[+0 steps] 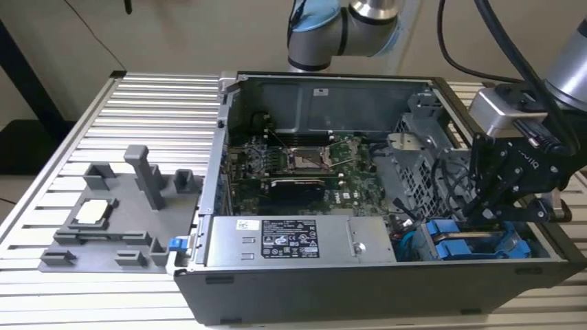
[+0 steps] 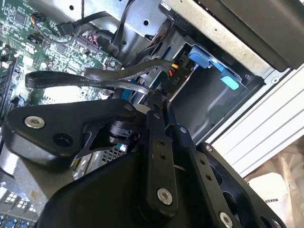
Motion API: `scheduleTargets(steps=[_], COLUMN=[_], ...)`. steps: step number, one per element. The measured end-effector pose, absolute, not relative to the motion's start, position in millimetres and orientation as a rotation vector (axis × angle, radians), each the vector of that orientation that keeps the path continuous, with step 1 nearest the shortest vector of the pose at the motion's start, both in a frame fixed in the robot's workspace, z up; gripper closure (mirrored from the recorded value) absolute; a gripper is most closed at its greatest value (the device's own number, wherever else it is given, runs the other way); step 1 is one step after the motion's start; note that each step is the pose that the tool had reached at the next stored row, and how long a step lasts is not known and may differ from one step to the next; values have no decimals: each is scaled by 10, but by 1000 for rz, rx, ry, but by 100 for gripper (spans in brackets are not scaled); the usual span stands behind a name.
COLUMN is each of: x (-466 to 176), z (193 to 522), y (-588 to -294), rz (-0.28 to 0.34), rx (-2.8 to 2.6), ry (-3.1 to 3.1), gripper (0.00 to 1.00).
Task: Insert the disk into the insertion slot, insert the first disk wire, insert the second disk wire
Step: 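Insert the second disk wire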
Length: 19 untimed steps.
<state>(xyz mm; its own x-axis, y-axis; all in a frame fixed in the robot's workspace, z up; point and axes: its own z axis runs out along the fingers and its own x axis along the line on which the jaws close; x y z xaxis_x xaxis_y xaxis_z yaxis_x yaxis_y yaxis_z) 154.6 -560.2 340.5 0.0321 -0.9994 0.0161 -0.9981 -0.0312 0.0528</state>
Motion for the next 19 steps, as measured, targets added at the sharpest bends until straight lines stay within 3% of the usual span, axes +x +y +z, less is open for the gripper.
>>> scheduleTargets(steps=[19], x=[1555], z=[3443], y=[-5607], rz=[-85], rx=[2228], ry=[-2164], gripper=[84])
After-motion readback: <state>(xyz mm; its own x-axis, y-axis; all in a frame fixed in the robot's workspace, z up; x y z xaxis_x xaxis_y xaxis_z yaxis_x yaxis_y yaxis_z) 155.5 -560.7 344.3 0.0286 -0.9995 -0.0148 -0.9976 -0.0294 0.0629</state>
